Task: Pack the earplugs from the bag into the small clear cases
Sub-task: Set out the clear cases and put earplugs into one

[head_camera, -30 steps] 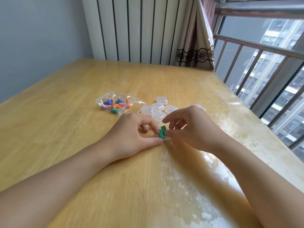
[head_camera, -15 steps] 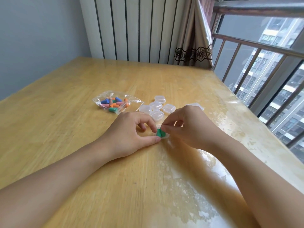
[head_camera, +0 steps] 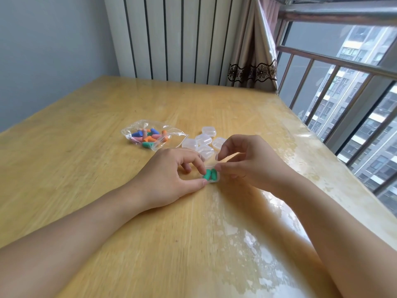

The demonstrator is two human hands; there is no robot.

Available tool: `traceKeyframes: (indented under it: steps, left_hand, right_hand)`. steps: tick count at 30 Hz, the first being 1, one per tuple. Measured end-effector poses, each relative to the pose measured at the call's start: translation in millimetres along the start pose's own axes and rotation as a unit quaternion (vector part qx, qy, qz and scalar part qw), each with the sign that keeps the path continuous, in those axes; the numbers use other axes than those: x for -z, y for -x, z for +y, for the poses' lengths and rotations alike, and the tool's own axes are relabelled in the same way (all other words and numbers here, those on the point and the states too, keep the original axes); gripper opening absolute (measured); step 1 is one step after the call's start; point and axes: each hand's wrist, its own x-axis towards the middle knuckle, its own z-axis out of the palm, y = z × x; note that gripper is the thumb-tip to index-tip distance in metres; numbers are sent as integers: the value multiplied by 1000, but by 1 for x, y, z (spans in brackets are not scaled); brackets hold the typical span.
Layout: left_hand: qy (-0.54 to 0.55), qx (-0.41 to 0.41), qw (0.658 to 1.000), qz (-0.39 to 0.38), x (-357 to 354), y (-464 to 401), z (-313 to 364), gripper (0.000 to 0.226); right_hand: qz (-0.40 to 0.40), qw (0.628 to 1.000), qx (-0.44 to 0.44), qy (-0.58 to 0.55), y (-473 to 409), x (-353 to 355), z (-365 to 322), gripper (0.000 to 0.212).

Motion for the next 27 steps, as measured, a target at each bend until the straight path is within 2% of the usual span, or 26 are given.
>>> traceKeyframes:
  steps: [3, 5, 9, 14, 18, 22, 27]
  left_hand:
    - [3, -4, 1000, -1, 0, -1, -1, 13]
    - [4, -5, 1000, -1, 0, -1, -1, 13]
    - [14, -13, 1000, 1, -1, 0, 1, 14]
    - [49, 9, 999, 21, -4, 0, 1, 12]
    - [40, 0, 999, 13, -4, 0, 3, 11]
    - [51, -5, 999, 12, -4, 3, 8, 13]
    - [80, 6, 997, 21, -4, -1, 0, 37]
  right_hand:
    - [5, 998, -13, -62, -2, -1, 0, 23]
    - [-5, 999, -3, -33, -2, -4, -1, 24]
    - [11, 998, 35, 60, 1, -7, -2, 9]
    - [44, 993, 57, 97, 3, -12, -4, 8]
    - [-3, 991, 51, 121, 7, 0, -10, 5]
    - [-45, 977, 63, 199, 14, 6, -16, 27]
    - [-86, 972, 58, 213, 16, 12, -20, 24]
